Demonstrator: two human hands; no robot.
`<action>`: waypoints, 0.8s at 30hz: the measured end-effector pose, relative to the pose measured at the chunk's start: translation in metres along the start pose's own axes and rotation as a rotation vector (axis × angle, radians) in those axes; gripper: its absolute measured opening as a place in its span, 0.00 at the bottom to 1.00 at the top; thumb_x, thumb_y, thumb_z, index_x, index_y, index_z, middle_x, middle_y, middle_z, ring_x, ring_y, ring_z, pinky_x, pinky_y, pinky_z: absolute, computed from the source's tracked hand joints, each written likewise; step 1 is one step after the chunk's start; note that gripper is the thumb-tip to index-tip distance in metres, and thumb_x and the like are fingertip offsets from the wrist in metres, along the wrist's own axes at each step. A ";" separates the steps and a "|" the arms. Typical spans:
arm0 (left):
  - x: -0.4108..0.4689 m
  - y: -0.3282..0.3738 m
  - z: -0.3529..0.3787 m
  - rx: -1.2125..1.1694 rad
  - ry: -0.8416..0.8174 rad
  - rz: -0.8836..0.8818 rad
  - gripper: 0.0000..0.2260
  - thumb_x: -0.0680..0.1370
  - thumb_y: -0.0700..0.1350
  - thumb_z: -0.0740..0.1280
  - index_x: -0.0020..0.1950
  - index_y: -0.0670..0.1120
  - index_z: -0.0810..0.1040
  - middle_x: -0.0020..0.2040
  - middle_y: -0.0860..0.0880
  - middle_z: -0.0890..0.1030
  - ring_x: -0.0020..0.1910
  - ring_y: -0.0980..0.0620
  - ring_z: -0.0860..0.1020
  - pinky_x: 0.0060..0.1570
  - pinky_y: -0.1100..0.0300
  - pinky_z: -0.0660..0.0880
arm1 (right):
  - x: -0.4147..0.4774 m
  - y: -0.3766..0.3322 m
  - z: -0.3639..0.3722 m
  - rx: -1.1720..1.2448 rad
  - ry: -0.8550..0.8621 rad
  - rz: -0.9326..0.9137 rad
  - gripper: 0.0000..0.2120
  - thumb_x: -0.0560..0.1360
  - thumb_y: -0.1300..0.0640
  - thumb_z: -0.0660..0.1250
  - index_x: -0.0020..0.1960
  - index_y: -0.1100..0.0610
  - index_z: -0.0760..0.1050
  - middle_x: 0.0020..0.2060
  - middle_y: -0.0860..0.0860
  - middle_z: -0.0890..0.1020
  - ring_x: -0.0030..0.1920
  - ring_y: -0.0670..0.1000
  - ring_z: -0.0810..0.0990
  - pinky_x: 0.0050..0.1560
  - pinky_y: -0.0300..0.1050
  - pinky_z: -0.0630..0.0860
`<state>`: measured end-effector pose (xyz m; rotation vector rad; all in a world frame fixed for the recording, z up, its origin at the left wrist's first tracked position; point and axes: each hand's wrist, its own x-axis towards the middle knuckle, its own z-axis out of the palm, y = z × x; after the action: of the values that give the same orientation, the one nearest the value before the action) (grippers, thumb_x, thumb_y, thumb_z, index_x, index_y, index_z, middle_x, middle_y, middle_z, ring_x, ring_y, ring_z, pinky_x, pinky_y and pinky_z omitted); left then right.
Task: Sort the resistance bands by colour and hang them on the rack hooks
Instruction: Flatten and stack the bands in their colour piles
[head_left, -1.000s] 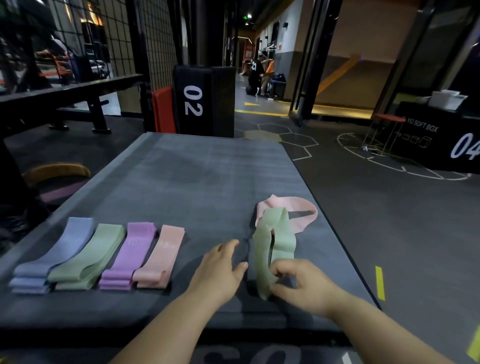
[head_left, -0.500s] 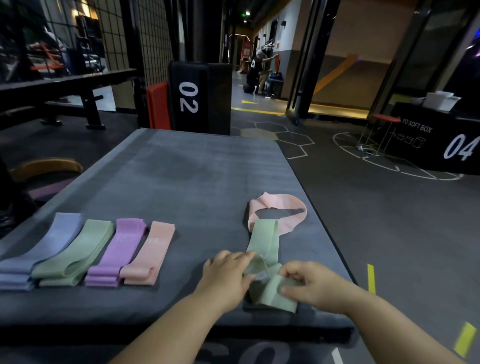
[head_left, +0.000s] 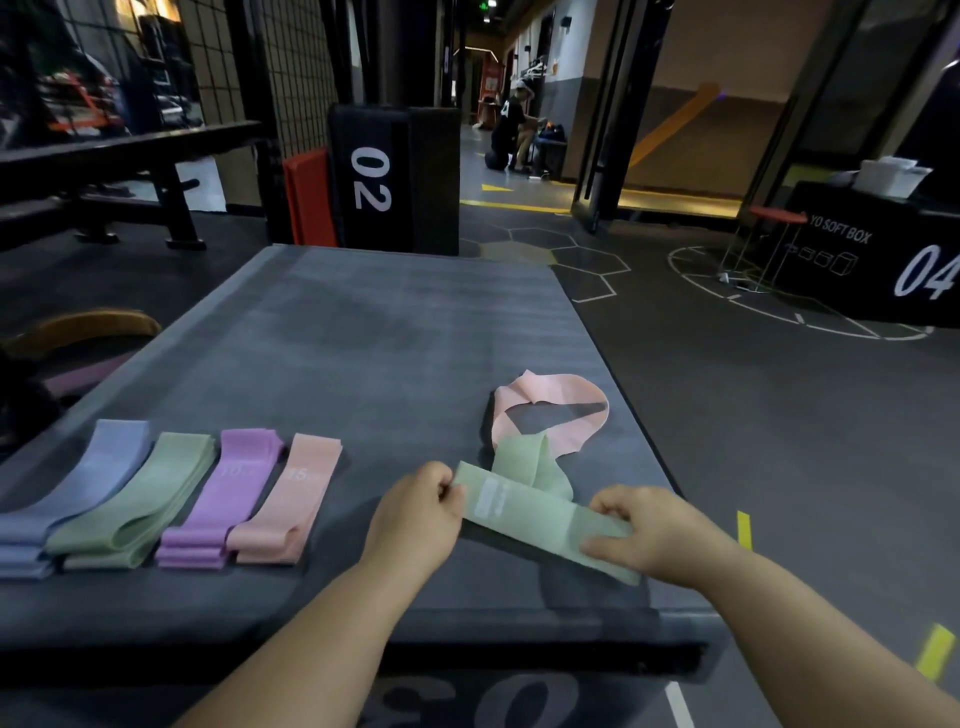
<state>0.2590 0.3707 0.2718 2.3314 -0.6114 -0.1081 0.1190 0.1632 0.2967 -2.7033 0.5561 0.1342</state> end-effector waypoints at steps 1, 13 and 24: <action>0.001 -0.002 -0.004 -0.022 -0.005 -0.035 0.08 0.79 0.48 0.60 0.42 0.47 0.71 0.37 0.51 0.75 0.41 0.47 0.73 0.37 0.56 0.66 | -0.001 0.001 -0.003 0.018 -0.016 0.003 0.13 0.67 0.40 0.72 0.45 0.42 0.73 0.39 0.40 0.77 0.41 0.42 0.76 0.44 0.41 0.74; 0.009 -0.022 -0.031 -0.227 0.034 -0.259 0.07 0.77 0.43 0.58 0.42 0.45 0.73 0.41 0.45 0.80 0.42 0.43 0.78 0.41 0.53 0.72 | -0.015 0.004 -0.021 -0.157 0.093 -0.062 0.28 0.62 0.49 0.68 0.61 0.37 0.68 0.46 0.37 0.78 0.48 0.44 0.76 0.59 0.43 0.65; 0.005 -0.040 -0.039 0.017 -0.069 -0.264 0.06 0.78 0.45 0.57 0.42 0.47 0.70 0.45 0.48 0.81 0.44 0.46 0.77 0.41 0.56 0.69 | -0.004 0.018 -0.011 -0.100 0.052 -0.034 0.31 0.62 0.49 0.66 0.65 0.37 0.67 0.58 0.36 0.73 0.60 0.41 0.71 0.59 0.43 0.61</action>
<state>0.2883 0.4181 0.2743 2.4223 -0.3360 -0.3073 0.1079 0.1450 0.3009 -2.8187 0.5319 0.0846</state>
